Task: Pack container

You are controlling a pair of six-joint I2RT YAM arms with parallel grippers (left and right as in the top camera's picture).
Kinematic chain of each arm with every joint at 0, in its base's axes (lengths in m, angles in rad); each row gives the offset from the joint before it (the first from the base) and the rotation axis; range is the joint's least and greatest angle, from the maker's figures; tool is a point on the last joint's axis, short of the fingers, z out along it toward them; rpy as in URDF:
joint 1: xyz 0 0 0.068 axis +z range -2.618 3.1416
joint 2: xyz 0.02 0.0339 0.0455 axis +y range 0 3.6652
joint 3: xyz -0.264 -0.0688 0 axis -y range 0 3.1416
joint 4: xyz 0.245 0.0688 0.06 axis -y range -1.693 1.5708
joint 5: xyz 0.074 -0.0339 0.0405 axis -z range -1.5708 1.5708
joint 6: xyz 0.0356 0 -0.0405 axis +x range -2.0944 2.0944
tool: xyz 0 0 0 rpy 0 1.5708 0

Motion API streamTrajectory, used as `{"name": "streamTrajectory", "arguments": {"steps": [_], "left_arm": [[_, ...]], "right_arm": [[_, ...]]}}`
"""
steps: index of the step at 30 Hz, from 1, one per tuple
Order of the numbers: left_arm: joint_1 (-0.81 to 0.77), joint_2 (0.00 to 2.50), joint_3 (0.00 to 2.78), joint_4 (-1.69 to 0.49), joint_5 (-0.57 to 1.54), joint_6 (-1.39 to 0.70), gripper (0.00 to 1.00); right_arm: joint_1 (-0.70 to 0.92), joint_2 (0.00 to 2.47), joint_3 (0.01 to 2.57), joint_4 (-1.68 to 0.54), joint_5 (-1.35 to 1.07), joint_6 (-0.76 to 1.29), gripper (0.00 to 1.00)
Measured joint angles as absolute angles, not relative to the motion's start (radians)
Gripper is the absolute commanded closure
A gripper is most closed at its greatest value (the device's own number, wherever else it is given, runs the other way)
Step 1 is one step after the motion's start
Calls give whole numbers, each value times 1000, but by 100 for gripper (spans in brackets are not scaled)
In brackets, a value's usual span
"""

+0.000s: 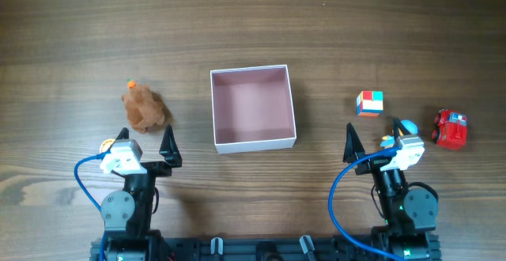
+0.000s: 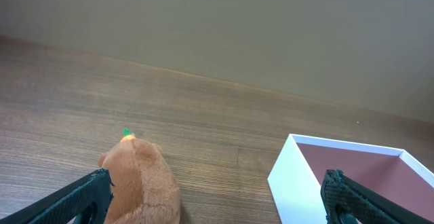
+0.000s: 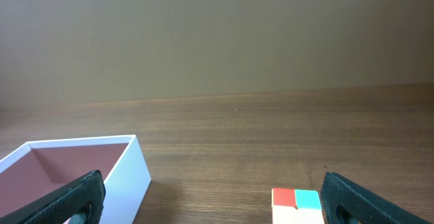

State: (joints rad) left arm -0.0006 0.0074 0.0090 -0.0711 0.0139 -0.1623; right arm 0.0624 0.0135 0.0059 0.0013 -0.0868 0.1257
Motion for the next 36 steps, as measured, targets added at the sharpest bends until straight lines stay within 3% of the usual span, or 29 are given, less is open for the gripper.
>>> {"name": "streamTrajectory", "arguments": {"steps": [31,36], "left_arm": [[-1,7,9,-71,14,-162,0],[-1,7,9,-70,14,-162,0]], "right_arm": [[62,14,6,1,-86,126,0],[62,23,6,2,-106,246,0]]}}
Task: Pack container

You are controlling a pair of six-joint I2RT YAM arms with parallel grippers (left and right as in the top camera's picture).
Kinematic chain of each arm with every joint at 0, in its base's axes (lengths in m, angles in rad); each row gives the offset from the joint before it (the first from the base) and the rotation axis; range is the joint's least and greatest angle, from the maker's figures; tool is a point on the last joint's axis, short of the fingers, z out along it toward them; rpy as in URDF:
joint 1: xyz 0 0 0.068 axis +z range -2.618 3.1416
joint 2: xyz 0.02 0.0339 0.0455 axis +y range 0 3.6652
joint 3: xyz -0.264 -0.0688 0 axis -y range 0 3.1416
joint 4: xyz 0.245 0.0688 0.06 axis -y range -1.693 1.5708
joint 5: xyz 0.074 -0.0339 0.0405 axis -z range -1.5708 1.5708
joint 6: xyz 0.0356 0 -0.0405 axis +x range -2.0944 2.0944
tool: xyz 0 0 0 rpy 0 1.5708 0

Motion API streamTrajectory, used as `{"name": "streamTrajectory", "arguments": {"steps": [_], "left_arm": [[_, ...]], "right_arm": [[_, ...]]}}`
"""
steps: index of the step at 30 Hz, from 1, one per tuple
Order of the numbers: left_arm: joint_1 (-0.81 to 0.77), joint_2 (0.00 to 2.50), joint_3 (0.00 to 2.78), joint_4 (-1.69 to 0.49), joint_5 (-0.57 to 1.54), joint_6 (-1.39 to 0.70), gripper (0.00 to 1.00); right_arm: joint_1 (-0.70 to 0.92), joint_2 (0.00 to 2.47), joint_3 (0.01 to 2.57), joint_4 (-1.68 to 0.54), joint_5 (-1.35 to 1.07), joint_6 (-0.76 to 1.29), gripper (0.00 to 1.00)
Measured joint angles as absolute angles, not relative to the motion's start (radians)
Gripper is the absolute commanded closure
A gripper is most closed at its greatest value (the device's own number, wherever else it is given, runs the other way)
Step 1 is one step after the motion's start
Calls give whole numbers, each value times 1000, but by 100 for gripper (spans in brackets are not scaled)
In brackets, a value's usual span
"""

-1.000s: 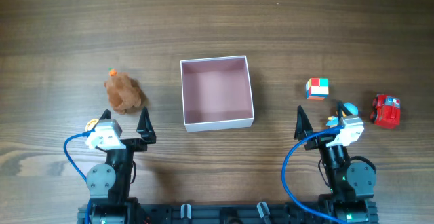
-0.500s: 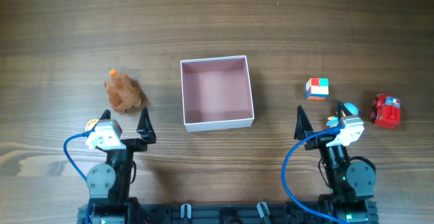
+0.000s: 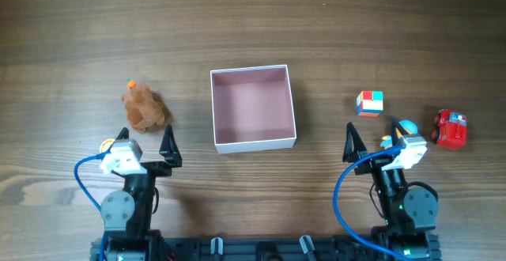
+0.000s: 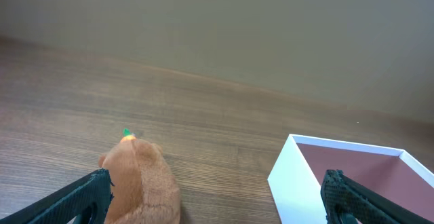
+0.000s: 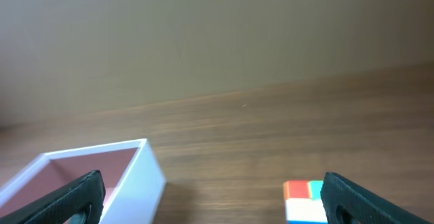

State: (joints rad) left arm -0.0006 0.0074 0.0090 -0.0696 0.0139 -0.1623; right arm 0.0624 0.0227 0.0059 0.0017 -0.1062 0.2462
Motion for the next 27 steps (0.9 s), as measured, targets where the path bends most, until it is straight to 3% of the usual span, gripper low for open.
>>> {"name": "streamTrajectory", "arguments": {"steps": [3,7,13,17,23,27], "left_arm": [[-1,8,17,-53,26,-231,0],[-1,81,221,-232,24,-277,0],[-1,478,603,-498,-21,-284,0],[-1,636,625,-539,-28,-284,0],[-1,651,627,-542,-28,-284,0],[-1,651,628,-542,-28,-284,0]], "right_arm": [[62,30,51,-120,-144,310,0],[62,166,398,-410,-54,308,0],[44,665,1022,-945,139,297,0],[-184,1017,1391,-1211,155,274,0],[-570,1397,1489,-1281,40,133,0],[-629,1560,1486,-1229,26,81,0]]}}
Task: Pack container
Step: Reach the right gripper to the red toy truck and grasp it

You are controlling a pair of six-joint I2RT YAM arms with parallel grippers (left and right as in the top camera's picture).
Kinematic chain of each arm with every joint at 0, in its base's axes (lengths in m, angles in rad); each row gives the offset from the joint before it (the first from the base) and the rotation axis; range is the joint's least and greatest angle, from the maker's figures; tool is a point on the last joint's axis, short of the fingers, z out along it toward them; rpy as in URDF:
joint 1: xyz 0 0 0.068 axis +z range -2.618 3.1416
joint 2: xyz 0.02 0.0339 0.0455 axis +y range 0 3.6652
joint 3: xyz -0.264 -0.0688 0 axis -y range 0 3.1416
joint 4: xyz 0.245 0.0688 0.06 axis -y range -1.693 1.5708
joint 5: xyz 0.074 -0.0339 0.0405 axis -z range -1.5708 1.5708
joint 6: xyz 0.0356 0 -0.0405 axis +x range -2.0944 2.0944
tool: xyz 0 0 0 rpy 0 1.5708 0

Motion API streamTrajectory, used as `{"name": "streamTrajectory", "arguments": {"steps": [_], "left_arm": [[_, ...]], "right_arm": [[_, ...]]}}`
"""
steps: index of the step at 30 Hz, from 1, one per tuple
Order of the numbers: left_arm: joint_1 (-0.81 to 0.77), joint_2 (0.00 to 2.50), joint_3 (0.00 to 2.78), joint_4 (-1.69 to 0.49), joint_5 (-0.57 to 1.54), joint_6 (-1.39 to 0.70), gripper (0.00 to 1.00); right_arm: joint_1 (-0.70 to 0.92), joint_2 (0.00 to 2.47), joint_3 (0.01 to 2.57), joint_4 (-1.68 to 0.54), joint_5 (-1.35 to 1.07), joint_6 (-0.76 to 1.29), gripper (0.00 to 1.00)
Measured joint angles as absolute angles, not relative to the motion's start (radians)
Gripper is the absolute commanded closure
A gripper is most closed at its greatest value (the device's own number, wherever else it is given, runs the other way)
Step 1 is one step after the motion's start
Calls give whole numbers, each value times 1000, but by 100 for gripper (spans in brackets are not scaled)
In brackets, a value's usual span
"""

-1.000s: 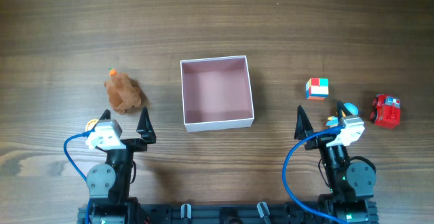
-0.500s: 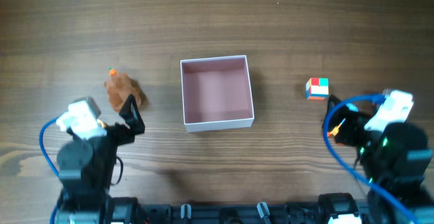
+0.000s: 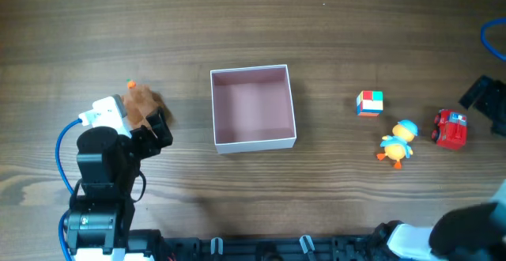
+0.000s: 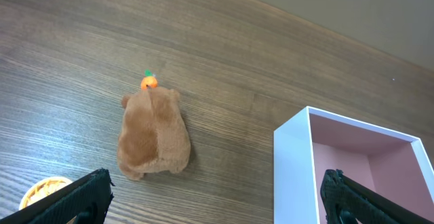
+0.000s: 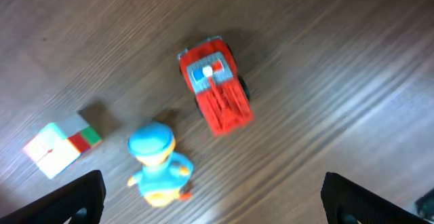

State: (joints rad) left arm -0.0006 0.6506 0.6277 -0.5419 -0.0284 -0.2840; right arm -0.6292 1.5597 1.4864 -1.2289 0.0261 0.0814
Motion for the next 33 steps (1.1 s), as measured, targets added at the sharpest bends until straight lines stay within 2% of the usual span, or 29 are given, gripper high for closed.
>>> {"name": "streamTrajectory", "arguments": {"steps": [6,16,31,33], "left_arm": [[-1,651,628,-530,-28,-284,0],[-1,651,628,-512,-28,-284,0],[-1,651,628,-509,-28,-284,0],[-1,651,628,-509,-28,-284,0]], "right_arm": [[-629,1684,1417,-1102,22,30,0],[-629,1703,1184,-826,19,-18,1],[-629,1703,1105,-714,6,-25,7],[-629,1703,1092,-696,4,-28,10]]}}
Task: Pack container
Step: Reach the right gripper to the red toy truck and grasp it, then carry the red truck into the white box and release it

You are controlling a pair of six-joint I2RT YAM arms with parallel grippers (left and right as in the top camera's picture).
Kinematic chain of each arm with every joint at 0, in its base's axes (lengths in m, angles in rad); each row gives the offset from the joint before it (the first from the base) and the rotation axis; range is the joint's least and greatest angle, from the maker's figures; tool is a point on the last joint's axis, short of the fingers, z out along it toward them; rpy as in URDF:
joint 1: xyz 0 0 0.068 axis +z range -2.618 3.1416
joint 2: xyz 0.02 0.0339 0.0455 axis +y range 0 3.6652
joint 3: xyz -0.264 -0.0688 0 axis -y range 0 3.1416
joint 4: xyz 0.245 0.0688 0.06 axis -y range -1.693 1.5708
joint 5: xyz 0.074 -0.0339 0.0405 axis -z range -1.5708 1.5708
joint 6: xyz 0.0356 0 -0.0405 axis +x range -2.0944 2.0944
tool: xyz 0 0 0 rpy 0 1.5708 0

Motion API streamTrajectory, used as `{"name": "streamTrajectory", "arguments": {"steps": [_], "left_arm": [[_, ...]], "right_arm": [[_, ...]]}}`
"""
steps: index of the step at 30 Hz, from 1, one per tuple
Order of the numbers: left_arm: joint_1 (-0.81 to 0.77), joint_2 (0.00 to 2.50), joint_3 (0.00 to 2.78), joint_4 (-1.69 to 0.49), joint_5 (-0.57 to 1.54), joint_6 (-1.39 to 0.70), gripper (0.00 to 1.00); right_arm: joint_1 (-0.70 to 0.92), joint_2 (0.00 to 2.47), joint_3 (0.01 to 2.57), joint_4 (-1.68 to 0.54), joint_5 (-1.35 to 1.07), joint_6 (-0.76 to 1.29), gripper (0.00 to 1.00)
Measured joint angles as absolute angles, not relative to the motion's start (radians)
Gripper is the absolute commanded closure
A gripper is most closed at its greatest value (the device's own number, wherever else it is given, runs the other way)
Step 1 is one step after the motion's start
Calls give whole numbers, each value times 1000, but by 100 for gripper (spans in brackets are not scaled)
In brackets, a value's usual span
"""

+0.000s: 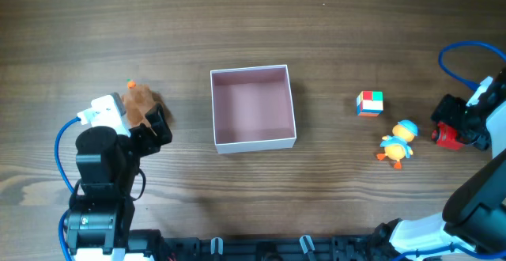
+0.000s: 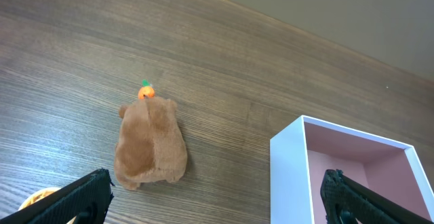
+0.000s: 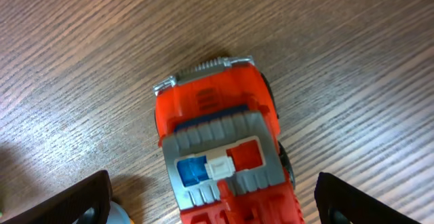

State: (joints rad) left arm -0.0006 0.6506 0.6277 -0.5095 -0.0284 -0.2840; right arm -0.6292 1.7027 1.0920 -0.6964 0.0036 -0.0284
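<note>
A white box with a pink inside (image 1: 254, 143) sits mid-table; its wall (image 2: 290, 170) shows in the left wrist view. A brown plush toy with an orange tip (image 1: 139, 97) (image 2: 150, 146) lies left of it. My left gripper (image 1: 152, 128) (image 2: 215, 198) hovers open just in front of the plush. A red toy truck (image 1: 444, 134) (image 3: 220, 142) lies at the far right. My right gripper (image 1: 462, 126) (image 3: 213, 198) stands open low over the truck, a finger on each side.
A multicoloured cube (image 1: 369, 103) and a duck toy with a blue cap (image 1: 398, 142) lie between the box and the truck. The duck's cap (image 3: 119, 215) is close to my right gripper's left finger. A blue cable (image 1: 466, 51) loops above the right arm.
My right gripper was high over the truck, duck and cube; now it is low and close around the red truck. The left gripper has barely shifted by the plush.
Both grippers stood open at the table's front edge, the left behind the plush, the right near the cube. Then the left was raised beside the plush and the right was at the far right above the toys. Now the right straddles the truck.
</note>
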Motion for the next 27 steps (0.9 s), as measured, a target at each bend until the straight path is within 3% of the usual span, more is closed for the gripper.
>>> {"name": "streamTrajectory", "arguments": {"steps": [1,3,6,14,16,17,18,27], "left_arm": [[-1,651,628,-509,-28,-284,0],[-1,651,628,-509,-28,-284,0],[-1,651,628,-509,-28,-284,0],[-1,651,628,-509,-28,-284,0],[-1,651,628,-509,-28,-284,0],[-1,651,628,-509,-28,-284,0],[-1,651,628,-509,-28,-284,0],[-1,651,628,-509,-28,-284,0]], "right_arm": [[-629,1703,1085,-693,3,-29,12],[-629,1703,1074,-690,1,-33,31],[-629,1708,1072,-690,-9,-47,44],[-629,1718,1071,-686,-20,-51,57],[-629,1718,1071,-683,-26,-51,77],[-629,1718,1071,-683,-27,-51,82],[-629,1718,1071,-683,-27,-51,96],[-551,1664,1164,-810,-131,-27,96]]}}
